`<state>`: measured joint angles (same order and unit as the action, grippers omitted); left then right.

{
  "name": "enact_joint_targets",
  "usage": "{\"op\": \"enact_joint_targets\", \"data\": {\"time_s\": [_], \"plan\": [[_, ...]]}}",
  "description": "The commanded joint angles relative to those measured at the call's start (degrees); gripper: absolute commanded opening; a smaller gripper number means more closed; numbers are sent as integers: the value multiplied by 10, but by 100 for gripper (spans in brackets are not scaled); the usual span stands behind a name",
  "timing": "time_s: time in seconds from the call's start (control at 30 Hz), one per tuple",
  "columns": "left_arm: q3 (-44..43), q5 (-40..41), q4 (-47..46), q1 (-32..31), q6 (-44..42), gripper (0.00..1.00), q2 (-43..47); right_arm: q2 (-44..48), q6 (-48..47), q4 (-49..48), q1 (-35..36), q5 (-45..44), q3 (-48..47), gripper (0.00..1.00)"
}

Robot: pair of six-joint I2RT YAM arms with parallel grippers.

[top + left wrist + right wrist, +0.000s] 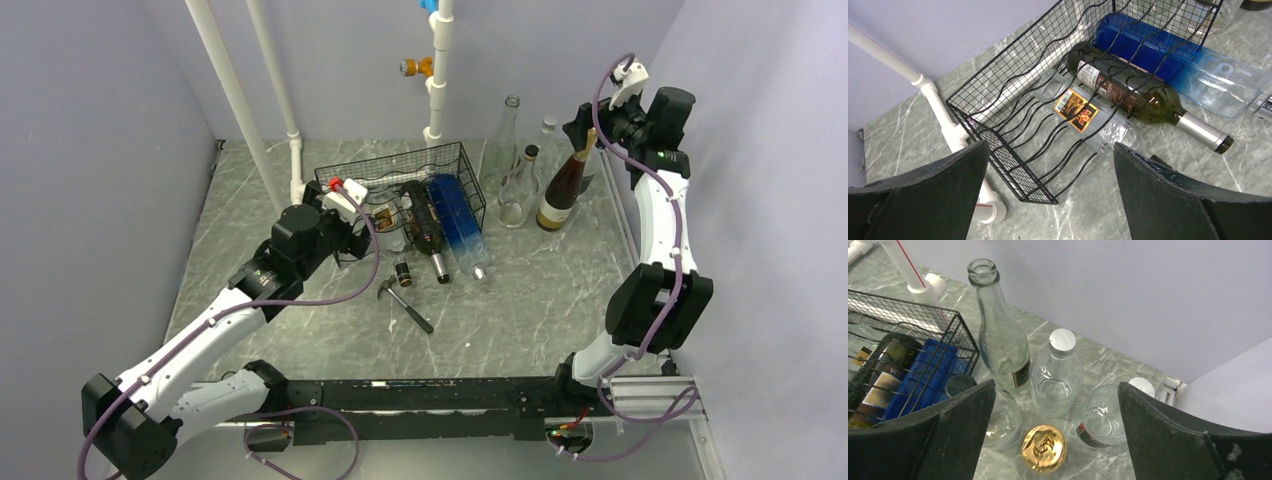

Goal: Take the wine bottle off the wine rack
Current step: Place the wine bottle at the center of the board, then pick up the wine bottle from the wine rack.

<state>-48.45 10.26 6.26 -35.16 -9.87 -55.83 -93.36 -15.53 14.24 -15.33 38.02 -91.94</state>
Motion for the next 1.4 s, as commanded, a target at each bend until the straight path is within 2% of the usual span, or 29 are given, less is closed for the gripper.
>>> {"op": "enact_joint_targets", "data": {"time_s": [0.0, 0.13, 0.6, 0.9, 1.03, 1.2, 1.37], "plan": [[1, -10, -30, 3, -4, 100, 18, 59, -15, 6, -1, 6, 3, 97], [0, -12, -29, 3, -4, 100, 20, 91, -19, 16, -4, 0, 20, 100], [3, -24, -30, 3, -2, 100, 33, 187, -7, 18, -19, -16, 72, 100], [2, -61, -31, 3, 17, 100, 29, 318, 12, 26, -34, 3, 181, 100], [-4, -87, -27, 3, 33, 100, 25, 374, 5, 67, -36, 42, 224, 100], [-19, -124, -6, 3, 75, 99, 28, 437, 19, 74, -36, 106, 306, 100], [-24, -169, 43, 3, 184, 100, 56, 463, 1, 101, -36, 174, 352, 100]]}}
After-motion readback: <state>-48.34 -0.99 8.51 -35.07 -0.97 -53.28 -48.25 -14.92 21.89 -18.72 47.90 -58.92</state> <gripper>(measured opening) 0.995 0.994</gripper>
